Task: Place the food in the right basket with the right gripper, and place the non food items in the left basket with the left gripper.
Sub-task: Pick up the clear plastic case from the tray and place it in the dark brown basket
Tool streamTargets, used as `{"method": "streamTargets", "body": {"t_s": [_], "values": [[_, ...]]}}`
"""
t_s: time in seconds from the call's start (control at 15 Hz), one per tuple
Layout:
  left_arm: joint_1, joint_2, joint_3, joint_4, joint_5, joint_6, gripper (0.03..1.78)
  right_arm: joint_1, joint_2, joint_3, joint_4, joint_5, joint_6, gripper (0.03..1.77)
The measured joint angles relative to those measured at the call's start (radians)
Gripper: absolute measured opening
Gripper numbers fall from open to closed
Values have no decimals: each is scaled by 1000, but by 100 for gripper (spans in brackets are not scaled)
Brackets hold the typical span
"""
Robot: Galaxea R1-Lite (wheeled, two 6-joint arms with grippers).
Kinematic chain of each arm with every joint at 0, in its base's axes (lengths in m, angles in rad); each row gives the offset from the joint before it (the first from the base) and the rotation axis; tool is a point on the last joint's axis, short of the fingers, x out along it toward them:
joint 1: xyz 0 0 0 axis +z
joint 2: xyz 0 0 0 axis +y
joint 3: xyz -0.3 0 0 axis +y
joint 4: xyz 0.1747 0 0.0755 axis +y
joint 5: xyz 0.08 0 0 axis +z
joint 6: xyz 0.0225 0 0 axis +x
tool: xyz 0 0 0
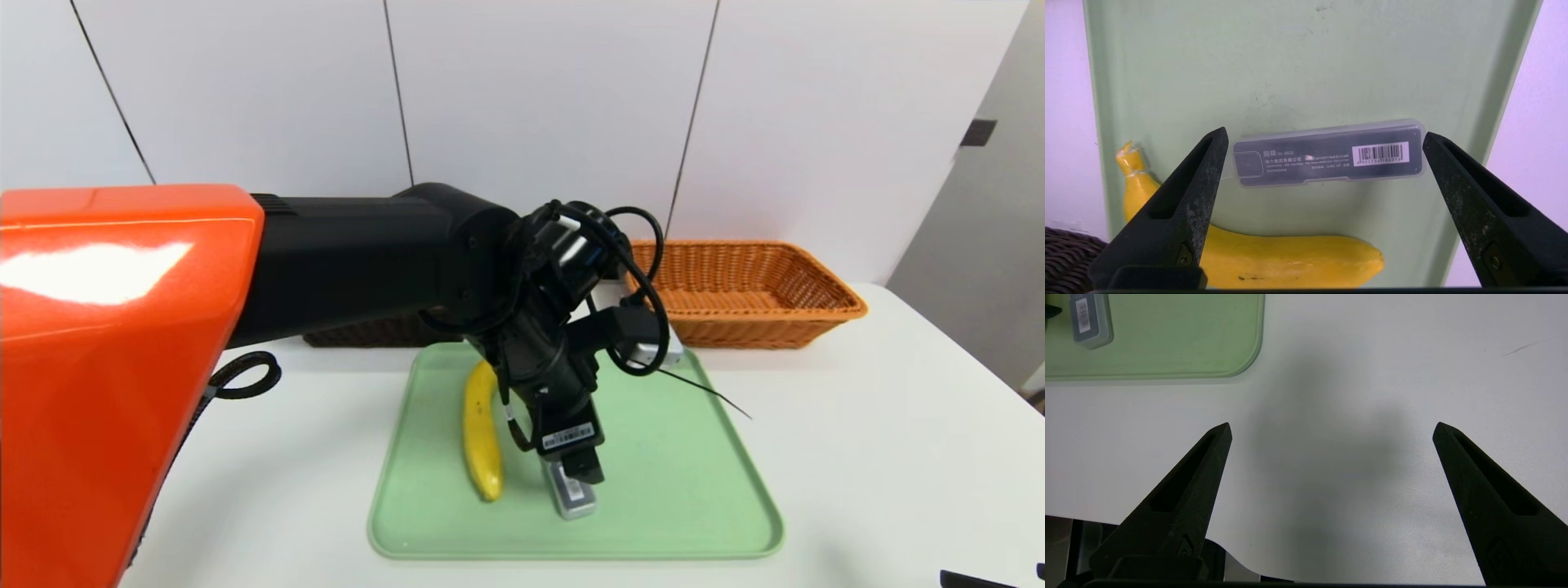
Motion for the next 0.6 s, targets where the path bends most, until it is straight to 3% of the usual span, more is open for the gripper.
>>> {"method": "streamTargets", "body": {"t_s": [0.27, 0.6], "values": [[-56, 12, 0, -42, 31, -318, 169, 0, -2, 1, -1, 1, 0, 170], [-124, 47, -1, -91, 301, -662, 169, 2, -3, -1, -6, 4, -1, 170]]}}
